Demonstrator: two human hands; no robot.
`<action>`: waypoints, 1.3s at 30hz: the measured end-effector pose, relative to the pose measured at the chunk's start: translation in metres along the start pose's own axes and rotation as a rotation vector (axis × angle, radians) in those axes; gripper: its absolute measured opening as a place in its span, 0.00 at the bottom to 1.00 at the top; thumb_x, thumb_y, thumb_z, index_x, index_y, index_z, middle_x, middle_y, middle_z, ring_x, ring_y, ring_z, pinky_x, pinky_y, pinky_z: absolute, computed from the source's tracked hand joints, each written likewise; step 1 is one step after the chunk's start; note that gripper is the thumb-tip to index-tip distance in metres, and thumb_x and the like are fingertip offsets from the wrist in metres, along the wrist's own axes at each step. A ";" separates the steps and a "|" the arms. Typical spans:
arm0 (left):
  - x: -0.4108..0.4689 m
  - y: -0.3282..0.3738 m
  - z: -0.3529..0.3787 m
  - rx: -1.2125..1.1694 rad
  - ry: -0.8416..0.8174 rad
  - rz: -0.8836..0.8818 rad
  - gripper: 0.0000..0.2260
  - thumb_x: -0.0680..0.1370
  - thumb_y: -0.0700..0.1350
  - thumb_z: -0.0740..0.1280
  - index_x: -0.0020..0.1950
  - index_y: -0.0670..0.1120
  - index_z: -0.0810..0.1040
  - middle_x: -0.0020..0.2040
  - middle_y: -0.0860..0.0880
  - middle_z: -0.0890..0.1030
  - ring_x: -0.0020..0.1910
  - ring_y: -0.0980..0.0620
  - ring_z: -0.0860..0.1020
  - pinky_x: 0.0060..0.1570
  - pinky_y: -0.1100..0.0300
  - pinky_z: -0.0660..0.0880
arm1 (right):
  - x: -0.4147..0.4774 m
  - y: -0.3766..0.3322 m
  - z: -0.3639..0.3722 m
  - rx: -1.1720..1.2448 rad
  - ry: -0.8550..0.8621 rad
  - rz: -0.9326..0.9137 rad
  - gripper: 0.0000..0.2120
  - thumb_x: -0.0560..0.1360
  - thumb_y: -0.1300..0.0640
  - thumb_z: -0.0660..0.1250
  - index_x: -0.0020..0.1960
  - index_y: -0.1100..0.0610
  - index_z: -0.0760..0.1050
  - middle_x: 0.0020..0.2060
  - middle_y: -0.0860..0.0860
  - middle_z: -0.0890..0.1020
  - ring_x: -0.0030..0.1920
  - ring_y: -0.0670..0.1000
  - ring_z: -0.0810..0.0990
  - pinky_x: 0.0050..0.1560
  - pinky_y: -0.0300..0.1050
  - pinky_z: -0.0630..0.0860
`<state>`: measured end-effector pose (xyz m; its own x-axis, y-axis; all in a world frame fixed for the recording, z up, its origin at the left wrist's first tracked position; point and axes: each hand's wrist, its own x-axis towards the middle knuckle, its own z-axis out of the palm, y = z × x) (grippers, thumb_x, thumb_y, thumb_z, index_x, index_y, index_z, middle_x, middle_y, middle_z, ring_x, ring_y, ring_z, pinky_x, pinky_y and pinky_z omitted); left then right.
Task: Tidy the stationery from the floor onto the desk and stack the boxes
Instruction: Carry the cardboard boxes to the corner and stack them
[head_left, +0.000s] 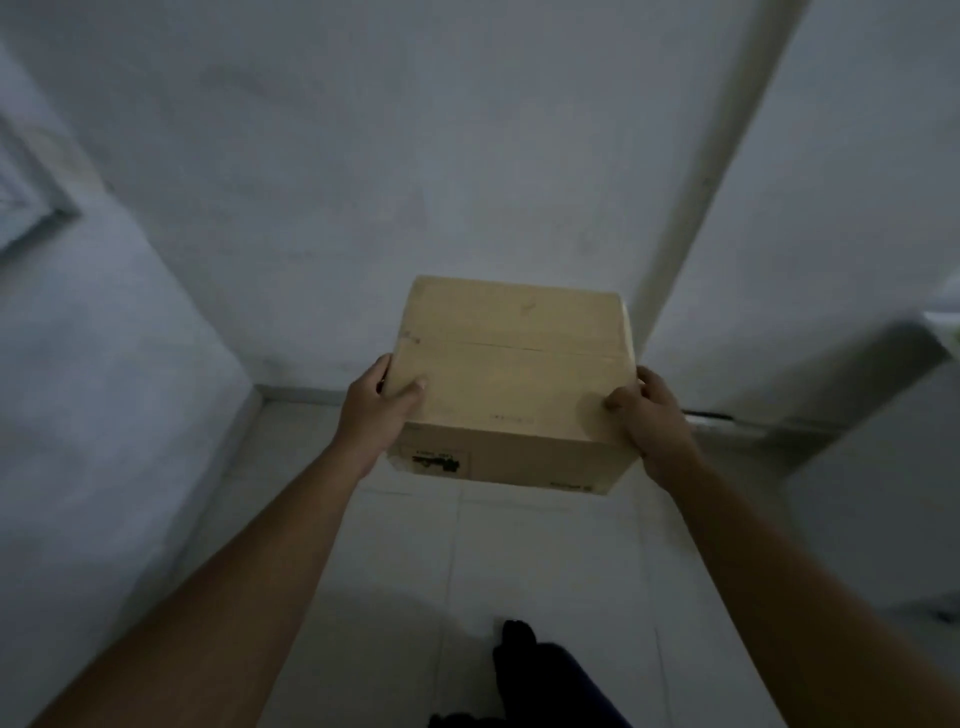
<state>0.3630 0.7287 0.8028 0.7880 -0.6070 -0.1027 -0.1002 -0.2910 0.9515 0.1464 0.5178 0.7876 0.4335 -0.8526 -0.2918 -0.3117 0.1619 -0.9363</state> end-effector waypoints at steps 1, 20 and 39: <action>0.007 0.000 -0.013 0.005 0.034 -0.011 0.15 0.76 0.49 0.69 0.62 0.52 0.76 0.57 0.55 0.79 0.56 0.52 0.79 0.55 0.58 0.76 | 0.010 -0.008 0.015 0.016 -0.013 -0.003 0.26 0.70 0.56 0.67 0.67 0.52 0.68 0.59 0.52 0.77 0.56 0.56 0.77 0.58 0.59 0.76; 0.146 -0.068 -0.235 -0.017 0.438 -0.188 0.17 0.79 0.49 0.65 0.68 0.49 0.72 0.59 0.47 0.80 0.52 0.48 0.80 0.50 0.52 0.79 | 0.136 -0.094 0.326 0.128 -0.632 0.101 0.17 0.78 0.52 0.63 0.64 0.39 0.68 0.57 0.46 0.75 0.54 0.53 0.74 0.41 0.55 0.76; 0.339 -0.203 -0.426 0.120 0.454 -0.459 0.25 0.74 0.55 0.70 0.65 0.45 0.71 0.58 0.47 0.77 0.53 0.46 0.78 0.52 0.49 0.78 | 0.171 -0.072 0.606 0.231 -0.318 0.311 0.21 0.79 0.53 0.63 0.71 0.41 0.67 0.61 0.43 0.75 0.61 0.55 0.72 0.56 0.71 0.73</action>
<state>0.9091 0.8975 0.6988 0.9421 -0.0366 -0.3333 0.2613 -0.5428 0.7982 0.7557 0.6615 0.6861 0.5971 -0.5590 -0.5754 -0.2871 0.5209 -0.8039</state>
